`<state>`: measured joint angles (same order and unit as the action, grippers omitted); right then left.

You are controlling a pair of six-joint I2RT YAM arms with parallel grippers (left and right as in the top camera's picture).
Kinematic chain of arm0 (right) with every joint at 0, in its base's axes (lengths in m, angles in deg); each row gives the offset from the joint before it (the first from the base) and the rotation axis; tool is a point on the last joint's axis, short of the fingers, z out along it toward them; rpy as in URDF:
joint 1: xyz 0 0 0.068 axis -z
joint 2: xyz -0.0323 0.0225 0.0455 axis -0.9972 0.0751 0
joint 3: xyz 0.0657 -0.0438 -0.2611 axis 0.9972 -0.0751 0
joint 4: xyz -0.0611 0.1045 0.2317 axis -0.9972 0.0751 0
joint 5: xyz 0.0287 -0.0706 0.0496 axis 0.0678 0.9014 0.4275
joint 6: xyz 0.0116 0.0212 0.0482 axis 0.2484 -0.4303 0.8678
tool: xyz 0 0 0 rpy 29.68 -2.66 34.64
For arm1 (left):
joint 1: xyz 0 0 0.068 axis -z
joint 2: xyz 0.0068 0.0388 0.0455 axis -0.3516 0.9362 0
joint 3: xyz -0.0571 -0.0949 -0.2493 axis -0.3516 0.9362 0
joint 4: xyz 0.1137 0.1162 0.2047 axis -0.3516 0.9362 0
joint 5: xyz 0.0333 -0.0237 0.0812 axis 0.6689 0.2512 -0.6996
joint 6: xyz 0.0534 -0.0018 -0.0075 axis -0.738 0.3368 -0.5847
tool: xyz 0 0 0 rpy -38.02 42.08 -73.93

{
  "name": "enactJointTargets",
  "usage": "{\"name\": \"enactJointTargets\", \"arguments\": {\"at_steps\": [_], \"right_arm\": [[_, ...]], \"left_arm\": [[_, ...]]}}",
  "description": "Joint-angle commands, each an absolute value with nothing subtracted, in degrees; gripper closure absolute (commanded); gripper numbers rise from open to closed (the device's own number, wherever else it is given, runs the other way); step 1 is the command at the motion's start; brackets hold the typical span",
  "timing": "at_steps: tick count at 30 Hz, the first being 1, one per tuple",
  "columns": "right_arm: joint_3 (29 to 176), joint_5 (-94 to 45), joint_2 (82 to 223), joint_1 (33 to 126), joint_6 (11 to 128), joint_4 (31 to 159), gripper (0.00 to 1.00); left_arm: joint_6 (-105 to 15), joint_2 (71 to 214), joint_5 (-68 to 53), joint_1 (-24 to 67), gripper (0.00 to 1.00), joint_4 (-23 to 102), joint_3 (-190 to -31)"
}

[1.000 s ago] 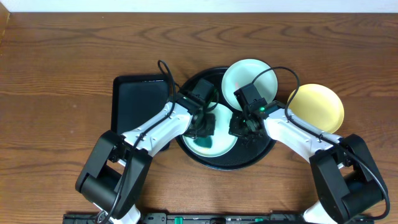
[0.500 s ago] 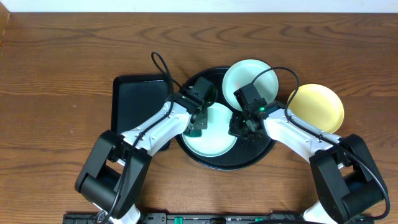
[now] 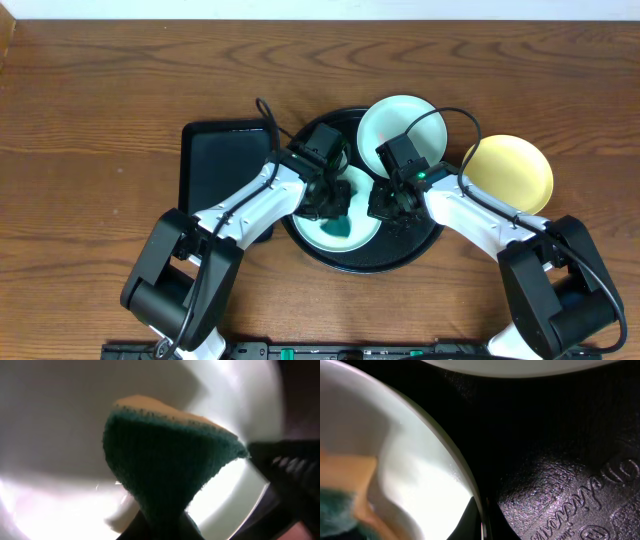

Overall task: Clean dirty plates on tray and stack at the side
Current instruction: 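Scrub the mint plate with the sponge while right gripper holds it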

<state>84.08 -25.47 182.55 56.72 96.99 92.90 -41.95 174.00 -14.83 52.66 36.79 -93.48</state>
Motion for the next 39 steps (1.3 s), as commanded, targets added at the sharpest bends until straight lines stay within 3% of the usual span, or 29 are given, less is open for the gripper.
{"name": "enactJointTargets", "arguments": {"at_steps": [1,7,10,19,32,34,39], "right_arm": [[84.23,-23.87,183.86,57.10,97.01,93.25,0.99],[84.23,-23.87,183.86,57.10,97.01,93.31,0.99],[84.23,-23.85,183.86,57.10,97.01,93.31,0.99],[84.23,-23.85,183.86,57.10,96.99,93.34,0.99],[84.23,-23.85,183.86,57.10,96.99,93.31,0.99],[84.23,-23.87,183.86,57.10,96.99,93.31,0.99],[84.23,-23.85,183.86,57.10,96.99,93.29,0.99]], "left_arm": [[-43.22,174.66,-21.28,52.62,0.92,33.25,-93.20],[-43.04,174.66,-40.54,52.64,0.93,27.54,-93.20],[-43.04,174.68,-44.45,52.64,0.93,25.36,-93.20],[-43.02,175.49,-41.33,52.86,0.93,29.36,-93.15],[-43.30,175.84,-9.81,52.86,0.93,36.90,-93.15],[-43.83,175.84,-10.40,52.86,0.92,36.81,-93.15],[-44.33,175.84,-25.57,52.72,0.93,33.20,-93.15]]}}
